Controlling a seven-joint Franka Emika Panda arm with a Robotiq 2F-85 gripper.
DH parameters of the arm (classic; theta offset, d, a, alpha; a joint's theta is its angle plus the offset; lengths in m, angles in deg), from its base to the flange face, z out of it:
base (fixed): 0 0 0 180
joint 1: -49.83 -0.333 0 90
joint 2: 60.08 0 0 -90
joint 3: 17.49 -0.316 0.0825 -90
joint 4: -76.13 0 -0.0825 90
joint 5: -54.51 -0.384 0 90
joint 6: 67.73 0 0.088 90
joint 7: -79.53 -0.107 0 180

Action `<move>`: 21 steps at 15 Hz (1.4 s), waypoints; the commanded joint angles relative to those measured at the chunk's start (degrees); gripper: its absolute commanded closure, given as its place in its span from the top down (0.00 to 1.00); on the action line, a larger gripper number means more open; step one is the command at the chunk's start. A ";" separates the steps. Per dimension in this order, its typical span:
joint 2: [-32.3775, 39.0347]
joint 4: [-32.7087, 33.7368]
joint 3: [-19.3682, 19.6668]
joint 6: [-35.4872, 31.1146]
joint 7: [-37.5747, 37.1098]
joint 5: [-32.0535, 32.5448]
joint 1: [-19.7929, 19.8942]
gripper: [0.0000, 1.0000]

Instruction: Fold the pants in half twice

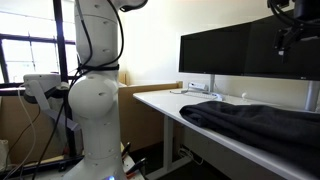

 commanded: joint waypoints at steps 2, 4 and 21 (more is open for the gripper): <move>-8.00 -0.64 -3.94 1.32 0.83 0.58 -2.66 1.00; -10.69 -0.28 -5.68 2.29 0.21 0.35 -4.67 1.00; -22.67 -12.93 -20.27 3.03 -10.95 -0.09 -20.06 1.00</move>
